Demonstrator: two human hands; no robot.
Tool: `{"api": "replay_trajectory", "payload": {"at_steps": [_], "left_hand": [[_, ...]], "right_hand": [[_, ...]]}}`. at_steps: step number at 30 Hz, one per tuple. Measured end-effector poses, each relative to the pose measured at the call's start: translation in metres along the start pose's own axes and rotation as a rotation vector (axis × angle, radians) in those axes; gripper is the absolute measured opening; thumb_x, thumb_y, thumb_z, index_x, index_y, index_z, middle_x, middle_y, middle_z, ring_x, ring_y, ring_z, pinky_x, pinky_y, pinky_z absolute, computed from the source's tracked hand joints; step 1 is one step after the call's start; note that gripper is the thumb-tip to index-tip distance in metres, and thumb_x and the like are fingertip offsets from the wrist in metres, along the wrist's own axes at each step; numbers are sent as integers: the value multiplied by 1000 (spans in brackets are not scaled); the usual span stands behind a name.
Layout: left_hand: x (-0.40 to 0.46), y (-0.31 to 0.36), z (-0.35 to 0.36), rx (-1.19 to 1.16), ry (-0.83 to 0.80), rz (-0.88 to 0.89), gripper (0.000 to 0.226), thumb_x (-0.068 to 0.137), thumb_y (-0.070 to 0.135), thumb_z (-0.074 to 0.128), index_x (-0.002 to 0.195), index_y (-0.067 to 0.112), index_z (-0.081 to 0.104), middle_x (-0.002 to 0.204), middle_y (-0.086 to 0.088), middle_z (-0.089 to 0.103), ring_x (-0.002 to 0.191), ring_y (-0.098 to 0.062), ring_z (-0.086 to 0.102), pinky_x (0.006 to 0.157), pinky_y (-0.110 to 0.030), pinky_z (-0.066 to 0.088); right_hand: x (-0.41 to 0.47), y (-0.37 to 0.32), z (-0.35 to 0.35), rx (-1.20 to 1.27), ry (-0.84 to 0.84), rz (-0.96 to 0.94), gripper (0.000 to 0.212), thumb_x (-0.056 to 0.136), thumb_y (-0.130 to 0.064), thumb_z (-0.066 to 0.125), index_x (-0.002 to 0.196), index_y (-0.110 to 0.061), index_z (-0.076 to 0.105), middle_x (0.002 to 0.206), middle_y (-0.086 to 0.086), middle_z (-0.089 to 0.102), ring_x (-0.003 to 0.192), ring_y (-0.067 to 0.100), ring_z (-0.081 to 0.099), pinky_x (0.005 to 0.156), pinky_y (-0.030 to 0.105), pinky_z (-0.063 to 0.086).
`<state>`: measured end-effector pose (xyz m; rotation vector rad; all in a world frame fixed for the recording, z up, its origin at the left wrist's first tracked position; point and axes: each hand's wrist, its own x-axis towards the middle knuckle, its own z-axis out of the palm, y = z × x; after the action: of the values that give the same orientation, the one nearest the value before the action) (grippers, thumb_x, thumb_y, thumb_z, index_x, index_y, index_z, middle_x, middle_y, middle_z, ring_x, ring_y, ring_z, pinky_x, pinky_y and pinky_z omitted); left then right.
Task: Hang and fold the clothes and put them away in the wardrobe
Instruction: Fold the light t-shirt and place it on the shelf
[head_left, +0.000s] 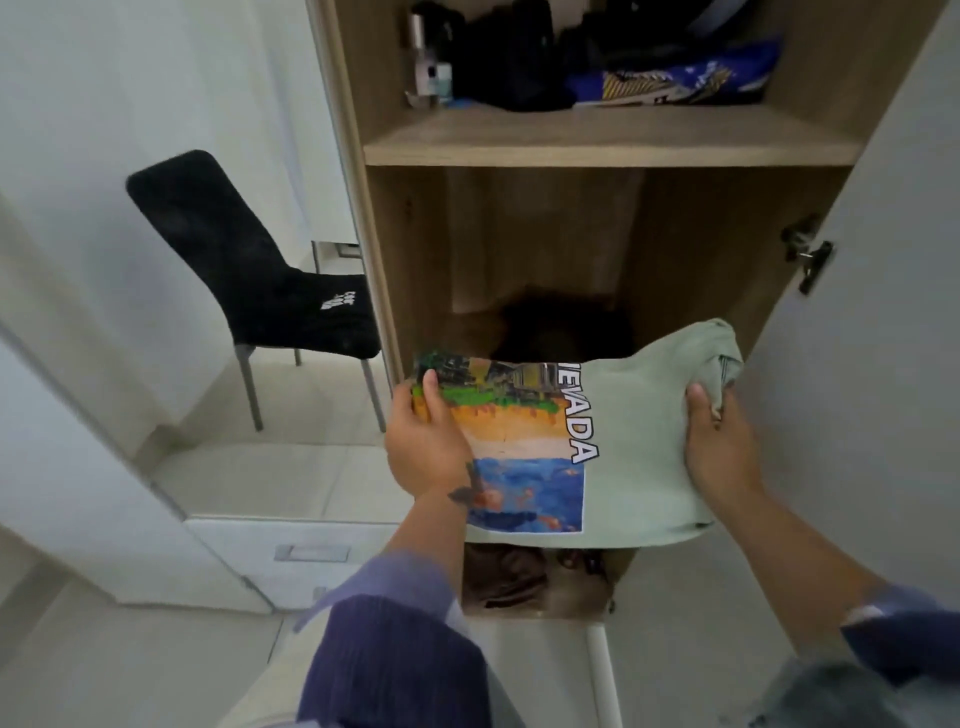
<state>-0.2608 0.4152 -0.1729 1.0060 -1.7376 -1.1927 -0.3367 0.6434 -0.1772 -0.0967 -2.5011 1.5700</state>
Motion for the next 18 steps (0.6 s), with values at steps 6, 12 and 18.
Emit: {"api": "replay_trajectory", "payload": {"at_steps": [6,12,18], "left_hand": [[42,-65,93,105,-126,-19,41,94,52,43,115,22,61,103,-12,68,98,-33,61,74,-31,44],[79,-137,179,204,-134,53,33,96,46,43,107,22,63,101,-19,67,94,-41,60,71,-35,41],[105,-196,248,305,-171,104,33,97,47,38,106,22,57,97,-19,65,91,-42,59,67,-32,35]], "right_hand": [[61,63,58,-67,11,105,46,99,-45,35,136,-19,47,130,11,57,121,35,50,100,39,37],[129,147,131,-241,-46,183,48,98,-48,31,141,-28,40,134,7,55,122,32,49,103,42,38],[178,205,175,-491,38,90,47,98,-45,34,136,-18,44,119,22,60,108,40,55,86,39,43]]}}
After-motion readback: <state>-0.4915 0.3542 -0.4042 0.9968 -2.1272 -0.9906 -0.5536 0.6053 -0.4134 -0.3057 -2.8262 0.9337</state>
